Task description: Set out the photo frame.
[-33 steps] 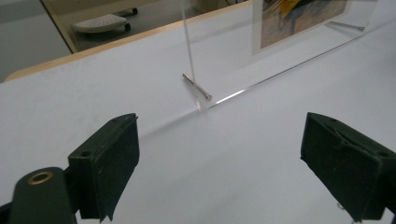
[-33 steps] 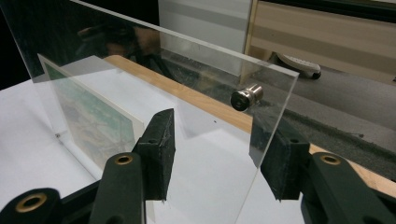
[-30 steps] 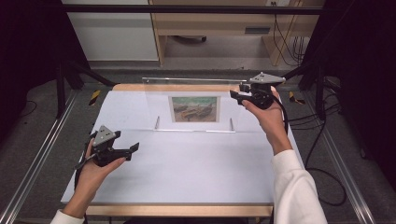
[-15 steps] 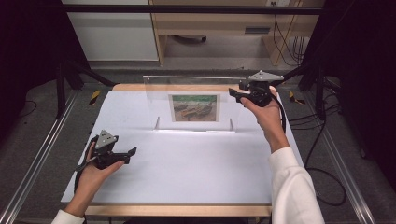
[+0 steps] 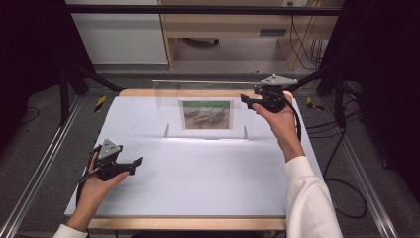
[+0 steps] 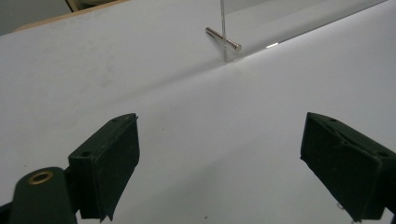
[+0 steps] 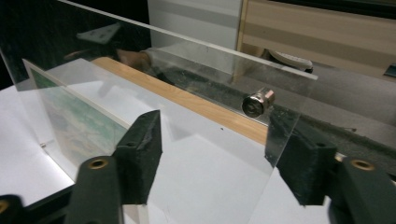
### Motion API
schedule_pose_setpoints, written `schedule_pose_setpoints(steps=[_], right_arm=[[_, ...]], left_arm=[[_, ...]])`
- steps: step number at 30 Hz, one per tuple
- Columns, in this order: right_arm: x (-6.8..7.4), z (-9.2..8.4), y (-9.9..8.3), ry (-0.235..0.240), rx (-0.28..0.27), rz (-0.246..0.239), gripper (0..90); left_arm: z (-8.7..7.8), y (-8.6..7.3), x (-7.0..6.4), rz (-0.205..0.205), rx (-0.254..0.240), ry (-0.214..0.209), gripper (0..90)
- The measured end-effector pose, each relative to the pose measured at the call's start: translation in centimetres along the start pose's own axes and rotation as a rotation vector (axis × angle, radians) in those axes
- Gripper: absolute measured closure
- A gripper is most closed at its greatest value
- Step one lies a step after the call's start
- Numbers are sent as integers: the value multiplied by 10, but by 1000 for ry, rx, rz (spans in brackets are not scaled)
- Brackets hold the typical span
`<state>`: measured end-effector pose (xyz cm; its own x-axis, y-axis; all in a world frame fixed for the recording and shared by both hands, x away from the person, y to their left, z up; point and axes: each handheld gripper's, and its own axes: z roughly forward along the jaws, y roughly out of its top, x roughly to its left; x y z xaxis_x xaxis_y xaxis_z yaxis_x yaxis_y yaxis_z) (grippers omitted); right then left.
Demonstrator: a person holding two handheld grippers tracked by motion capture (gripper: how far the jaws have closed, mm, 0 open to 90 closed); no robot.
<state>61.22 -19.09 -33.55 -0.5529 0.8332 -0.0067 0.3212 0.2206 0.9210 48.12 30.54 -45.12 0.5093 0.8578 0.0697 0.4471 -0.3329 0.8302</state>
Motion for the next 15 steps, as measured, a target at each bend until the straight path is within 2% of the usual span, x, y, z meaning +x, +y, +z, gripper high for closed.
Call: schedule_pose_setpoints(steps=[5,15], right_arm=[[3,0,0,-47,14,-17,211],[6,-10,1,-80,27,-57,103]], left_arm=[[1,-1,-1,-2,2,-1,114],[0,-1,-1,-8,4,0,102]])
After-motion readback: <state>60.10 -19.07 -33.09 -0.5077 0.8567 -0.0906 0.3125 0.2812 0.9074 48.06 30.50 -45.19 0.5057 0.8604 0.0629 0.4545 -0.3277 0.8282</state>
